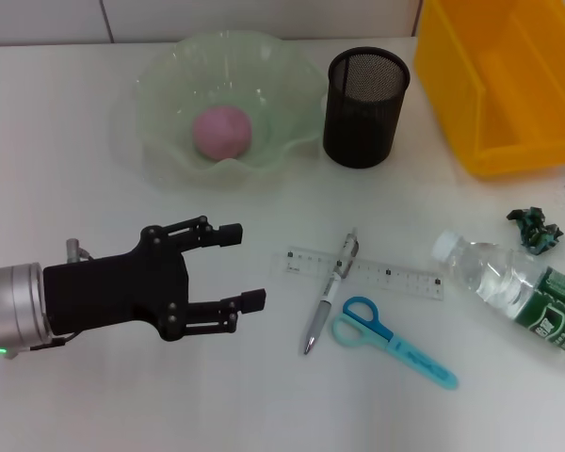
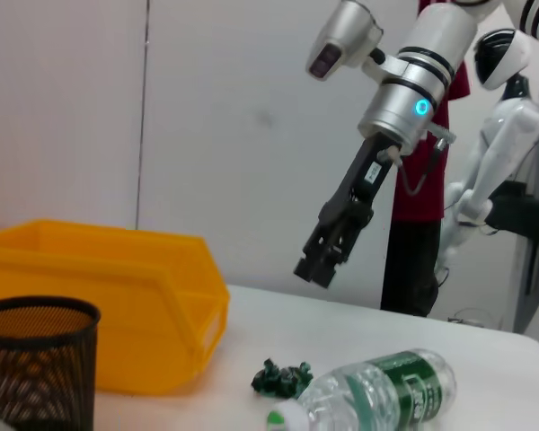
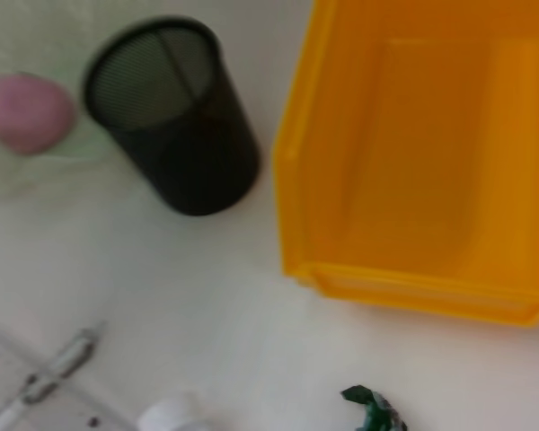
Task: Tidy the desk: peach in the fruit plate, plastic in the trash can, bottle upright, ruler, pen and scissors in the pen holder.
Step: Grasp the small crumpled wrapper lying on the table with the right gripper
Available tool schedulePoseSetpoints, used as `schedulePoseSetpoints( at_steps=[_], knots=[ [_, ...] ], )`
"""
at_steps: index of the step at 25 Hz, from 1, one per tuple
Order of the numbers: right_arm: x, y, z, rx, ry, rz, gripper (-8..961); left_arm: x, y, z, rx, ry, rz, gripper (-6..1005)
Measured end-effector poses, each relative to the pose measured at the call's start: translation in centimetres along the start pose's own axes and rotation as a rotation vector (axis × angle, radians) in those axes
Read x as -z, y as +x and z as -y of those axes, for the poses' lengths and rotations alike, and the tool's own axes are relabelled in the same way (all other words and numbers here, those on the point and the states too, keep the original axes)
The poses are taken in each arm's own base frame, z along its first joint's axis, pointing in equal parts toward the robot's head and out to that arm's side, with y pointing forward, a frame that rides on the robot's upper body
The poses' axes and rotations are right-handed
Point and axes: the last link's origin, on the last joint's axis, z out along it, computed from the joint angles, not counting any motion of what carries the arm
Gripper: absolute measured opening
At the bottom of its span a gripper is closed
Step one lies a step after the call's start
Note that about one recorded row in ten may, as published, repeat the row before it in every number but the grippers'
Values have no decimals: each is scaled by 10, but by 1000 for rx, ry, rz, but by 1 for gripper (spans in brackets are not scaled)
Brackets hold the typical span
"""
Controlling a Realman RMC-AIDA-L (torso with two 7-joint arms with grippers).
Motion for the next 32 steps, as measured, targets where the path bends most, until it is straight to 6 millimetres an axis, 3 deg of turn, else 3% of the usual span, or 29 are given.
schedulePoseSetpoints(
  at_steps=[6,14,32],
  knots=[
    [-35,-7,-6,-26,39,-44,834,-2,-2,2,7,12,9,813],
    [-64,-5,-10,-23,34,-101,833,-3,-3,3,9,13,12,813],
    [-87,-4,-9,-31,46,-122,834,-4,-7,1,14,13,17,812]
  ],
)
